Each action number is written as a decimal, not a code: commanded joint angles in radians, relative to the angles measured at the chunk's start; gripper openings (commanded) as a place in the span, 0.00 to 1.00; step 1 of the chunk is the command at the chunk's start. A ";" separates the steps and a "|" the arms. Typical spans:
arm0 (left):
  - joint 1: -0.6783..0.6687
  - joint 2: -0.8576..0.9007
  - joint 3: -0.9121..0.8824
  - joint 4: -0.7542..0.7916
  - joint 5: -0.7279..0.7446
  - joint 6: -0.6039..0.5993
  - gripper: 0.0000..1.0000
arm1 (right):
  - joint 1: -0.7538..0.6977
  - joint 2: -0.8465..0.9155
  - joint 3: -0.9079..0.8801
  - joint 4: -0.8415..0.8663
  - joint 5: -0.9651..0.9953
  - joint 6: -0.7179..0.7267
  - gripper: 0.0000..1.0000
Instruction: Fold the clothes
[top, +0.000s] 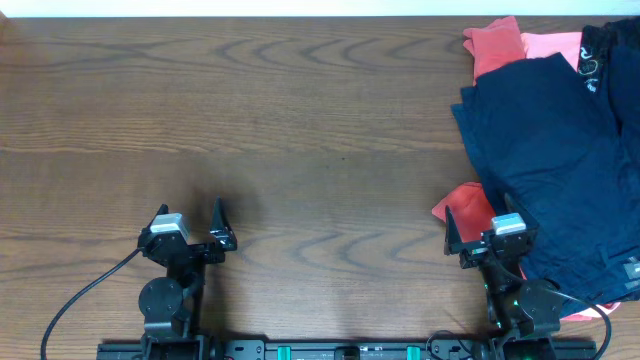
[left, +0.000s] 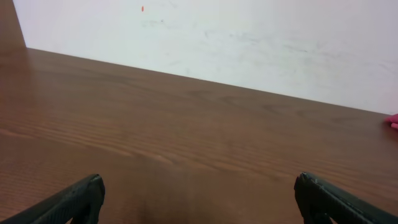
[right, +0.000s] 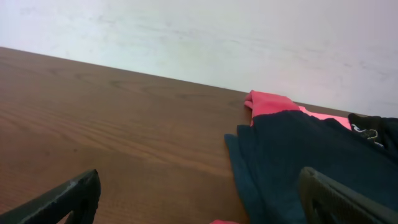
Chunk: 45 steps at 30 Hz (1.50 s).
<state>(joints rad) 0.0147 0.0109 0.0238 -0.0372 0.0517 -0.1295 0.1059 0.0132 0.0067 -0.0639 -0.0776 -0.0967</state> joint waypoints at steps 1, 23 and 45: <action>-0.003 -0.006 -0.019 -0.031 -0.018 0.013 0.98 | 0.009 0.000 -0.001 -0.004 0.003 -0.013 0.99; -0.003 -0.006 -0.019 -0.031 -0.018 0.013 0.98 | 0.009 0.000 -0.001 -0.004 0.004 -0.013 0.99; -0.003 -0.001 0.004 -0.030 -0.013 -0.006 0.98 | 0.008 0.002 0.018 0.014 0.088 0.029 0.99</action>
<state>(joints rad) 0.0147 0.0113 0.0250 -0.0376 0.0521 -0.1303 0.1059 0.0132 0.0067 -0.0528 -0.0490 -0.0837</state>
